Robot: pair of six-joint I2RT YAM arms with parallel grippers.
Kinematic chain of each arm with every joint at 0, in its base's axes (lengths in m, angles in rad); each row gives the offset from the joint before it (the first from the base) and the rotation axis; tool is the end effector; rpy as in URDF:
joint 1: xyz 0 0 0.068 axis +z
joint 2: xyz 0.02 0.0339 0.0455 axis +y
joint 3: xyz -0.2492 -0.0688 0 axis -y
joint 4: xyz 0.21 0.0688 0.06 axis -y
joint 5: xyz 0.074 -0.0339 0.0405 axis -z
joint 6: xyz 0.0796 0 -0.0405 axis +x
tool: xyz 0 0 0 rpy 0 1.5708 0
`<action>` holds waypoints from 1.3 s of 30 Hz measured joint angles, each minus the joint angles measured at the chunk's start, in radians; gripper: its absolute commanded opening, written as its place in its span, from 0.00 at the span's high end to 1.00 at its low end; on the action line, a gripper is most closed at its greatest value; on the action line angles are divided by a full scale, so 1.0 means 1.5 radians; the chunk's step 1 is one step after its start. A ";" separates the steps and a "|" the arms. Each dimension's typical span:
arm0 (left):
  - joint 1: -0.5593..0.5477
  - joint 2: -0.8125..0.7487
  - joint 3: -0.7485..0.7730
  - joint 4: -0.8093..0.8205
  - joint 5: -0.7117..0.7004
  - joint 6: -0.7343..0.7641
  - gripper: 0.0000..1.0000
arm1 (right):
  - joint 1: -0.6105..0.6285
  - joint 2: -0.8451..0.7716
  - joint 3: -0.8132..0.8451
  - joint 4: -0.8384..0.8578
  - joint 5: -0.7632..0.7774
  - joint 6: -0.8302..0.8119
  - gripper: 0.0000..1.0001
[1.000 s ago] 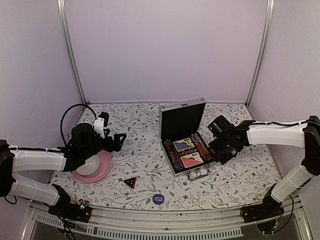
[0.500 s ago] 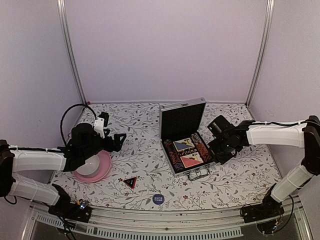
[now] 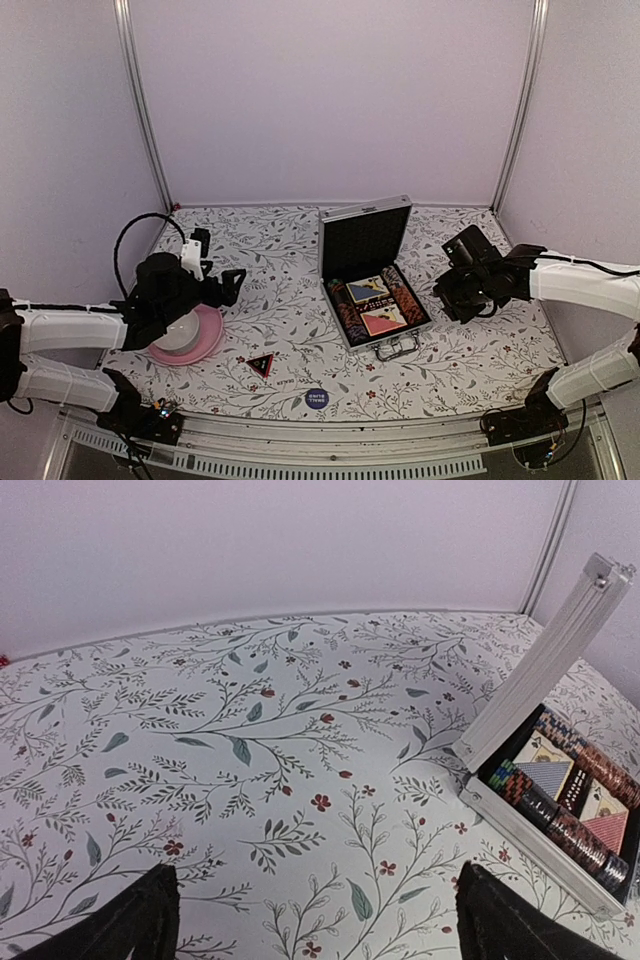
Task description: Pack up texas hold em set
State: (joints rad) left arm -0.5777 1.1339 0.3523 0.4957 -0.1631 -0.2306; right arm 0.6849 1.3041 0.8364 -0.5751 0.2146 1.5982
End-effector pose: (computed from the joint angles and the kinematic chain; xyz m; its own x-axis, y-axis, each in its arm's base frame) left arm 0.2184 -0.1269 0.1909 -0.3233 -0.0584 -0.9445 0.3435 0.9227 -0.1747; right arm 0.2007 0.1420 0.1817 -0.5165 0.8392 -0.1701 0.6834 0.5236 0.5087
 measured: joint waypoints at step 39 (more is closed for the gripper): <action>-0.058 -0.038 0.258 -0.550 -0.019 -0.306 0.03 | 0.212 0.106 0.108 0.233 -0.084 -0.782 0.19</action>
State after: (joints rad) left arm -0.6655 1.0767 0.7399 -0.3286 -0.1913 -0.6899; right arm 1.0031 1.4631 0.9981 -0.2260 0.0887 0.4248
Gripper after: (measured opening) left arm 0.971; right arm 0.811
